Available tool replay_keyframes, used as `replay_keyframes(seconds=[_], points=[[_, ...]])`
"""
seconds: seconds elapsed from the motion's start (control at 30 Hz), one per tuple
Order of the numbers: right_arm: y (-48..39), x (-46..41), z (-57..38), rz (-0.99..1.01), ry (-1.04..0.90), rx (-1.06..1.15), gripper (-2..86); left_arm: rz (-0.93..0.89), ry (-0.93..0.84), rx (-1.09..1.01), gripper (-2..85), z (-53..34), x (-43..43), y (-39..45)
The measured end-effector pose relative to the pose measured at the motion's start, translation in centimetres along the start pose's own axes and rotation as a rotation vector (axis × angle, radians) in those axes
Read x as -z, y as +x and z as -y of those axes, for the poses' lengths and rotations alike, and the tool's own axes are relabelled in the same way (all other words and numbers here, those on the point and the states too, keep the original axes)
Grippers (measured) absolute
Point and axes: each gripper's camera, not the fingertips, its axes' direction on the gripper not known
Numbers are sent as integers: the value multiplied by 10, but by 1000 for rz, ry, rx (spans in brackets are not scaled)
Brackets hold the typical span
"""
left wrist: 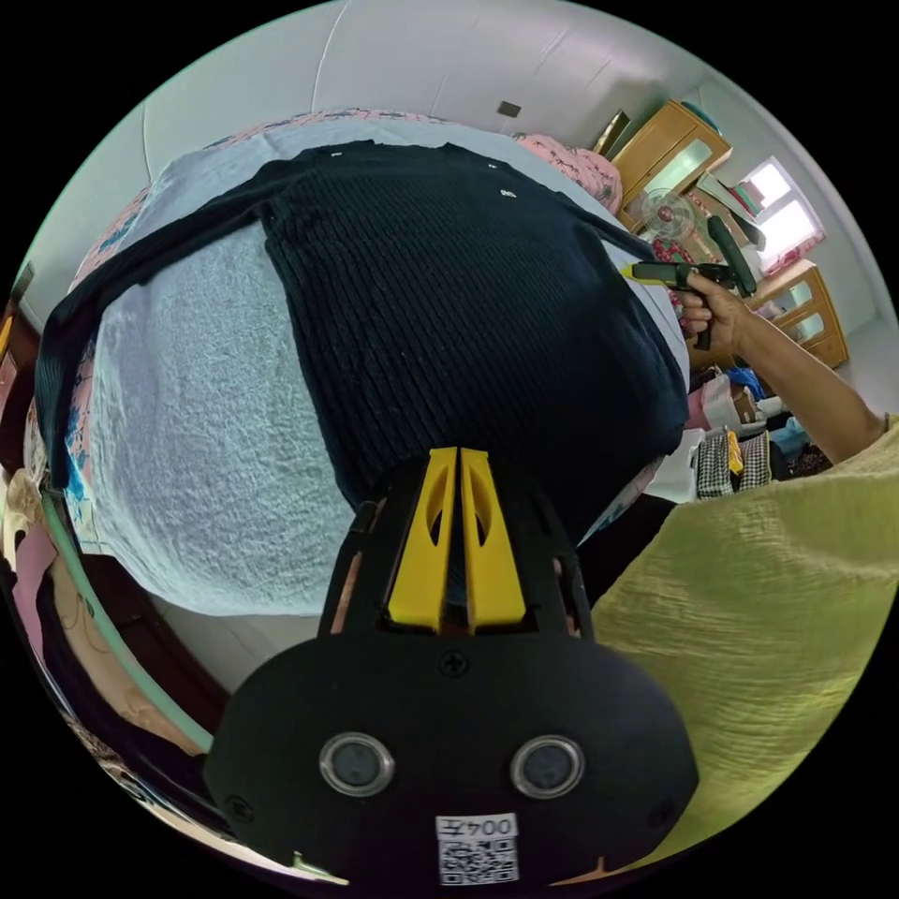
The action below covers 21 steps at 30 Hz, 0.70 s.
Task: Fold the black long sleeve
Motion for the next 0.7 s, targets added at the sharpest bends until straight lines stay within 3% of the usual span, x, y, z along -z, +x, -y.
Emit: replay_keyframes(seconds=[0.2, 0.27, 0.47, 0.7], points=[[-5, -6, 1, -33, -52, 55, 21, 13, -6, 17, 8, -4, 0, -2], [21, 0, -8, -71, -39, -67, 19, 8, -10, 22, 8, -5, -1, -4], [65, 3, -38, 169, -18, -175, 80, -3, -10, 27, 9, -11, -1, -9], [90, 33, -140, 327, -20, -204, 80, -6, -8, 19, 10, -18, -1, -11]])
